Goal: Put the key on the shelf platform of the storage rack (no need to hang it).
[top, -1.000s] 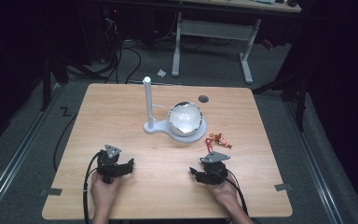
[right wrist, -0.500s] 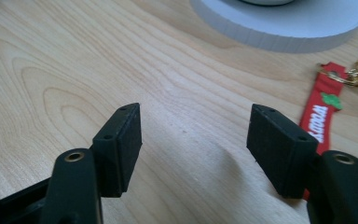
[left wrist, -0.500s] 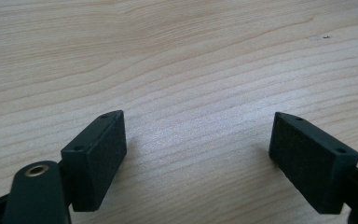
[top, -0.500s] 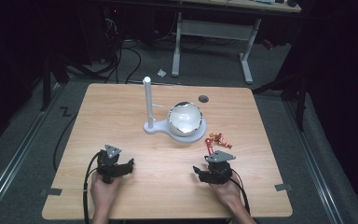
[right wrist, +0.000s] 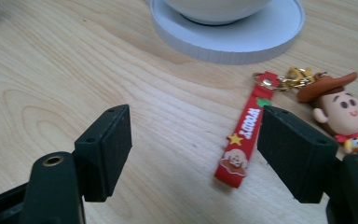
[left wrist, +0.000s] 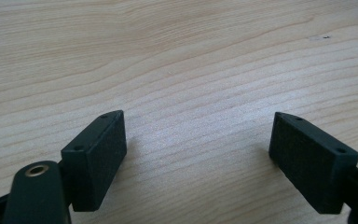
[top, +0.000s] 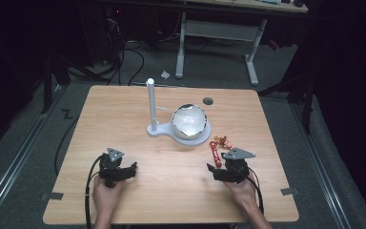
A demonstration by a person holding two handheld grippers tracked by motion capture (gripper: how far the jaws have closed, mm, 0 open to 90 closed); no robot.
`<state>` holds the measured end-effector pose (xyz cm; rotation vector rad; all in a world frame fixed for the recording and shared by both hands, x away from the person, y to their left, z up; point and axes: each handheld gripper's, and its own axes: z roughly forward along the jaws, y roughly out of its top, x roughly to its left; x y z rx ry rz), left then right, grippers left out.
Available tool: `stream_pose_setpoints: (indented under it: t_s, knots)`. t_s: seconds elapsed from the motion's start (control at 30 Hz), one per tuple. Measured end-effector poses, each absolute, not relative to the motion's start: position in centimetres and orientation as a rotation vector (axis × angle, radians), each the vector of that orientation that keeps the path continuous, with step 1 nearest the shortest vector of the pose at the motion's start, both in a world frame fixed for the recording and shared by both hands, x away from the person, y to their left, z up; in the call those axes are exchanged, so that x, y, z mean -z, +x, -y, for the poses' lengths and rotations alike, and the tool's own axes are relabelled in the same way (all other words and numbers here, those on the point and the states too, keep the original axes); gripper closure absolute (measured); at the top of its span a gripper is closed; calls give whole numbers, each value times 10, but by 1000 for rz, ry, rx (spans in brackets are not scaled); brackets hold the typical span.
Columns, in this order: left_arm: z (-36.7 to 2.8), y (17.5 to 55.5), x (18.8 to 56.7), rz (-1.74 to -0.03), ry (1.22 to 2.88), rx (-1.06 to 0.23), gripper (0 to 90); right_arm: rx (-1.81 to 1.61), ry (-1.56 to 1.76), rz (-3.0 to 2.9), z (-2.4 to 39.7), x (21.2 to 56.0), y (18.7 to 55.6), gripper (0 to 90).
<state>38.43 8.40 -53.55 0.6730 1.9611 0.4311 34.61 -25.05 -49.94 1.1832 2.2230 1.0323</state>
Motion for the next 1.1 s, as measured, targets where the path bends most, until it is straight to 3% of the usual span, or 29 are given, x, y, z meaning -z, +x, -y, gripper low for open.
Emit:
stream_pose_setpoints:
  t_s: [0.73,1.1]
  knots:
    - [-84,385,535,-1962,670,-431,192,-979,1306,-2173,283,495,391,123]
    - [-84,384,535,-1962,671,-429,192,-963,1368,-2182,289,501,414,121]
